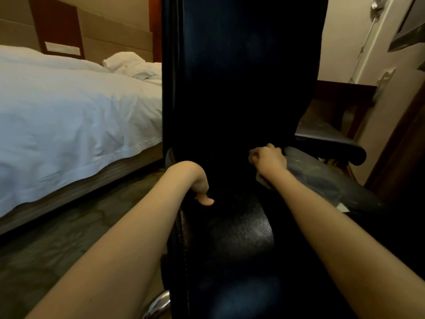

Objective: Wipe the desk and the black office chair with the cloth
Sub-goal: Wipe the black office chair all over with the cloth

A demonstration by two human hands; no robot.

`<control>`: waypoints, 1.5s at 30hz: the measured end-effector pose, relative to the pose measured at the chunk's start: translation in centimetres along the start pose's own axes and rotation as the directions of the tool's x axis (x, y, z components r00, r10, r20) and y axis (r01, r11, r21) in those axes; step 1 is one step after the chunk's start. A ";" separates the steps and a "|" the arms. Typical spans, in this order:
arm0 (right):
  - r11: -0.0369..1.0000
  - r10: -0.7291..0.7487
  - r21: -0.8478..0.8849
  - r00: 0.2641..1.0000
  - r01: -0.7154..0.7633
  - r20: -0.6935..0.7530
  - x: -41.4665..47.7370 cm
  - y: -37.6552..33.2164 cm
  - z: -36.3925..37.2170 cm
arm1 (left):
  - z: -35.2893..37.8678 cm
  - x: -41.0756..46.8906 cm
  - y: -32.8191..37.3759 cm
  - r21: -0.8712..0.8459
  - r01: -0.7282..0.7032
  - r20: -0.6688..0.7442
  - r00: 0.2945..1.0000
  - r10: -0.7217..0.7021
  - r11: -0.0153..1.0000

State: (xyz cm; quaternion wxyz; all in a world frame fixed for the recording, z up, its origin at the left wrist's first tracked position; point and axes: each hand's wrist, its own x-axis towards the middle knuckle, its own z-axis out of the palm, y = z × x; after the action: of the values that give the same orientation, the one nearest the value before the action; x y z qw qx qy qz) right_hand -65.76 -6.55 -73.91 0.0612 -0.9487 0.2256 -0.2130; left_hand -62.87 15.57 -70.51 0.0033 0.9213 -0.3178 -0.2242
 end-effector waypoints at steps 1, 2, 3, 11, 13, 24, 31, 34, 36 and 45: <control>0.999 -0.015 0.044 1.000 0.015 0.002 0.0 0.6 -0.3 | 0.0 0.0 -0.2 0.016 0.007 0.003 1.000 -0.007 1.000; 0.993 -0.033 0.117 0.999 0.034 -0.014 0.0 1.0 -0.7 | 0.0 0.2 -0.3 0.018 0.014 0.003 1.000 -0.014 1.000; 0.978 -0.037 0.205 0.998 0.045 -0.043 -0.1 1.1 -1.3 | -0.1 0.4 -0.5 0.022 0.022 0.003 1.000 -0.023 1.000; 0.921 -0.156 0.339 0.979 0.193 -0.131 -0.8 -5.0 -3.8 | -1.1 2.2 -1.2 0.081 0.137 -0.010 0.991 -0.136 0.987; 0.917 -0.242 0.307 0.967 0.254 -0.078 -0.3 -8.3 -0.7 | -1.2 2.2 -1.2 0.084 0.134 -0.014 0.991 -0.133 0.987; 0.994 -0.100 0.039 0.994 0.098 0.044 5.3 -6.9 3.6 | -2.8 3.0 -1.3 -0.014 0.166 0.117 0.980 -0.164 0.986; 0.999 0.033 0.032 0.996 -0.036 0.077 5.5 1.7 1.1 | -1.1 3.8 -2.5 -0.112 0.231 -0.043 0.971 -0.237 0.966; 0.983 0.017 0.183 0.999 -0.026 0.050 4.8 1.8 -0.6 | -0.4 3.1 -2.6 -0.225 0.218 -0.153 0.955 -0.255 0.950; 0.955 -0.005 0.295 1.000 0.009 -0.015 3.6 -1.2 -2.3 | -0.2 2.4 -2.4 -0.324 0.222 -0.184 0.939 -0.292 0.920; 0.938 -0.301 0.206 0.949 0.278 0.090 -4.9 -9.8 0.0 | -0.1 1.1 -0.8 -0.501 0.333 -0.219 0.844 -0.489 0.799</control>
State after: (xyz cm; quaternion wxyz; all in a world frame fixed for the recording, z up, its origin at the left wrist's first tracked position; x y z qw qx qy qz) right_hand -65.83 4.40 -73.67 0.1330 -0.9724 0.0579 -0.1828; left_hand -61.60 15.58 -70.95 0.2179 0.9671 -0.0416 -0.1247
